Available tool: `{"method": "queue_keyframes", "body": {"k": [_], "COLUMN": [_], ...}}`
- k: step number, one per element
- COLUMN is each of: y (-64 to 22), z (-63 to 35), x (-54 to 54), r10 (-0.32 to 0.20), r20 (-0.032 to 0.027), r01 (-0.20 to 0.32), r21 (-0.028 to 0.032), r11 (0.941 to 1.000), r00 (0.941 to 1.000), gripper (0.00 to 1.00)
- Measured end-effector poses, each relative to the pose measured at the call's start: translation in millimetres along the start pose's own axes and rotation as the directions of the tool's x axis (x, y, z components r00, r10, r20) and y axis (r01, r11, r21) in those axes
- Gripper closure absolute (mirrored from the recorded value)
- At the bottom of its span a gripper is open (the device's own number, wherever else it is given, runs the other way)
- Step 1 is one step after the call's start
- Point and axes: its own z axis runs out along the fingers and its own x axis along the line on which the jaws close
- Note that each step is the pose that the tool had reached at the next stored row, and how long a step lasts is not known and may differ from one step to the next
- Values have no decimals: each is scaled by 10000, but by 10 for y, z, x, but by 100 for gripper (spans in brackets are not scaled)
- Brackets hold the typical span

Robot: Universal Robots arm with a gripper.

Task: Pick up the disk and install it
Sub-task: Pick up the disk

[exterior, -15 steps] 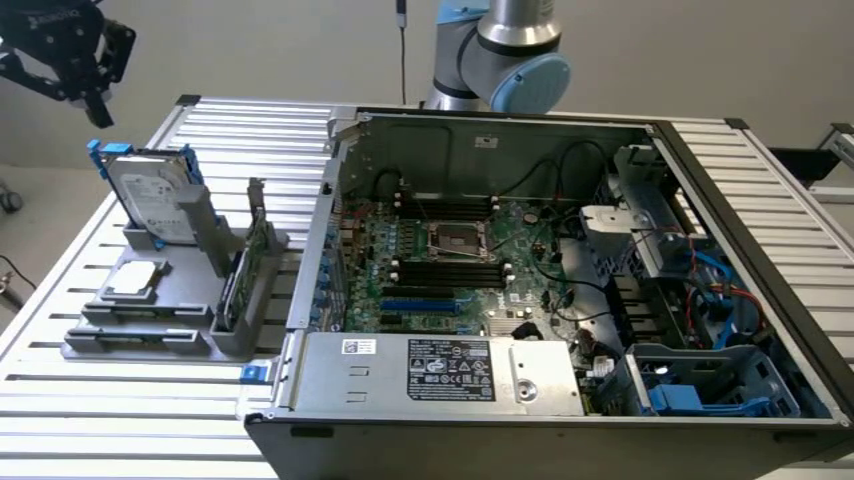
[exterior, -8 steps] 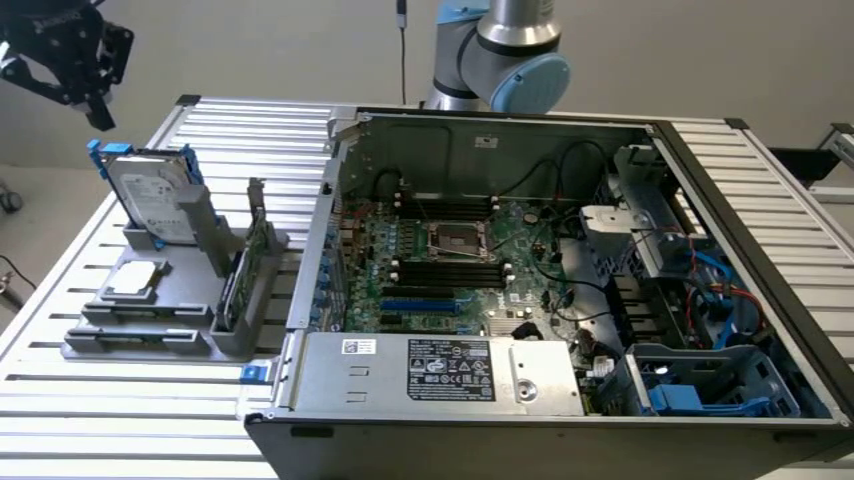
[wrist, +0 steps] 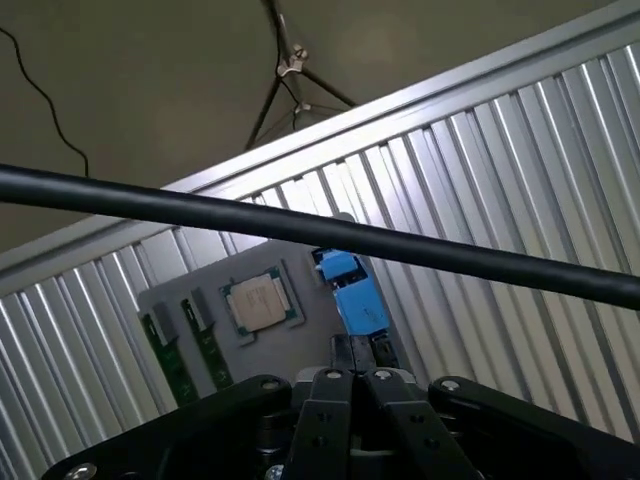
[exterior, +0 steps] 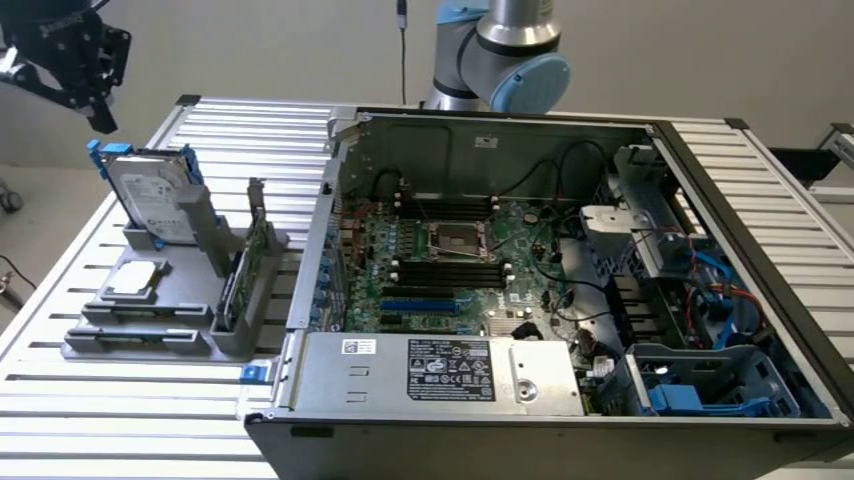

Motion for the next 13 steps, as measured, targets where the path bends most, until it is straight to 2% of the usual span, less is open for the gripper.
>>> {"method": "queue_keyframes", "body": {"k": [3, 7, 13], "y": [0, 1, 2], "z": [4, 11, 28], "x": [-1, -1, -3], "r10": [-430, -998, -1835], "r20": [48, 101, 167], "r01": [430, 998, 1835], "r21": [-12, -23, -22], "r11": [9991, 9950, 9830], "r00": [9991, 9950, 9829], "gripper": [89, 89, 89]}}
